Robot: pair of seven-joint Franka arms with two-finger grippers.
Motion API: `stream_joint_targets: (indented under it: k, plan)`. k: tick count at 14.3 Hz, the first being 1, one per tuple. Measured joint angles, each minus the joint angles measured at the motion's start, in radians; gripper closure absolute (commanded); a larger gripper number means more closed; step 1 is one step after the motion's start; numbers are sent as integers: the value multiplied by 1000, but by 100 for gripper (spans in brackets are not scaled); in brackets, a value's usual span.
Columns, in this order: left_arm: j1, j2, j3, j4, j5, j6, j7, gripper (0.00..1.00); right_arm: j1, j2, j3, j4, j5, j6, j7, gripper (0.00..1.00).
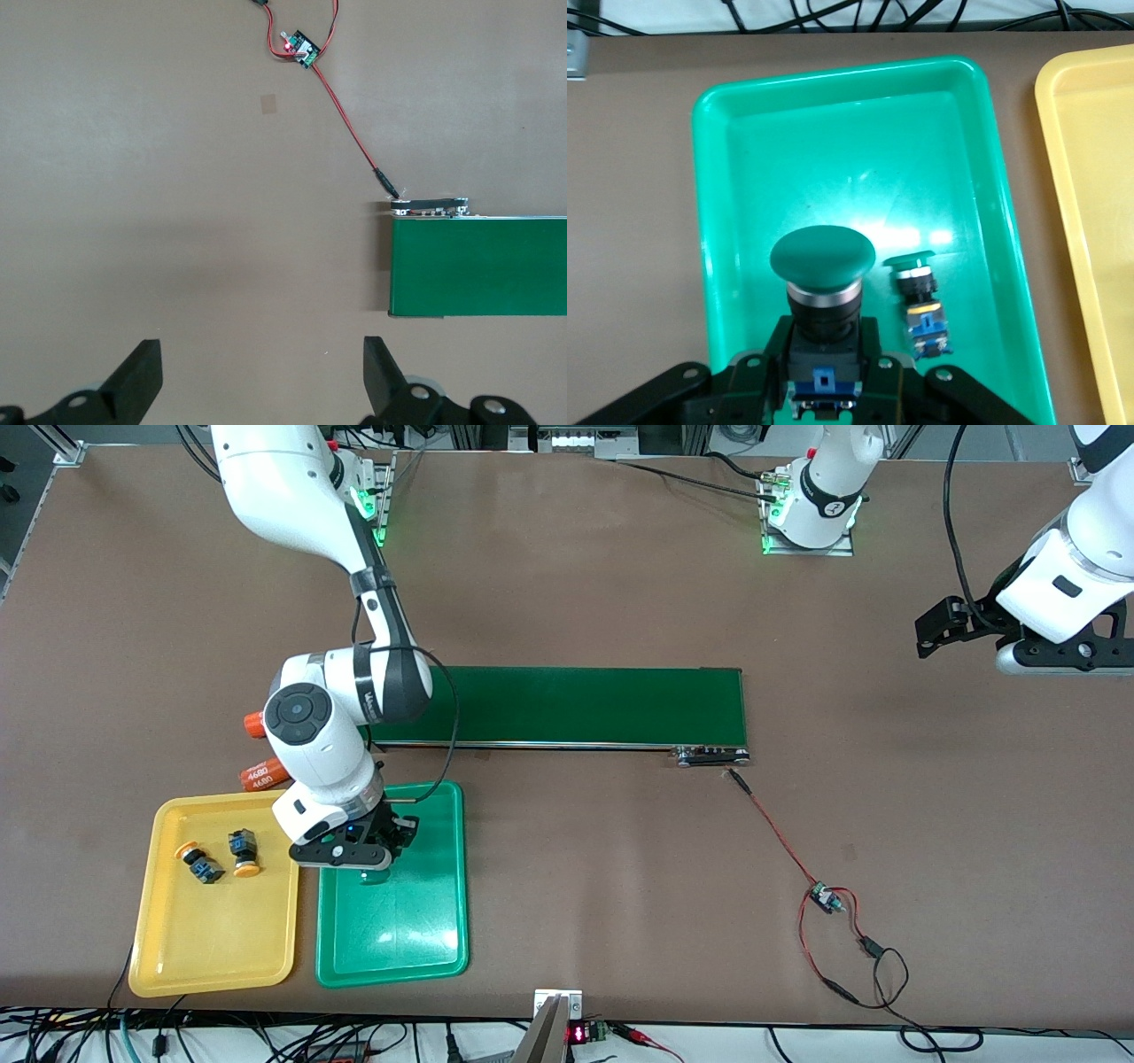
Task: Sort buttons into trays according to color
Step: 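Carry the green button with the right gripper down into the green tray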
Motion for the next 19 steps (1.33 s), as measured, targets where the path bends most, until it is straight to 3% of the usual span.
stream_joint_targets:
  k: [4, 11, 16, 19]
  plan:
    - [0, 0, 0, 0, 0, 0, 0, 0, -6, 44, 2, 8, 0, 2, -23, 100]
    - [0, 0, 0, 0, 0, 0, 0, 0, -34, 60, 17, 71, 0, -181, -76, 100]
    - [0, 0, 0, 0, 0, 0, 0, 0, -189, 88, 196, 172, 0, -215, -84, 100]
    - [0, 0, 0, 0, 0, 0, 0, 0, -211, 133, 213, 219, 0, -232, -93, 100]
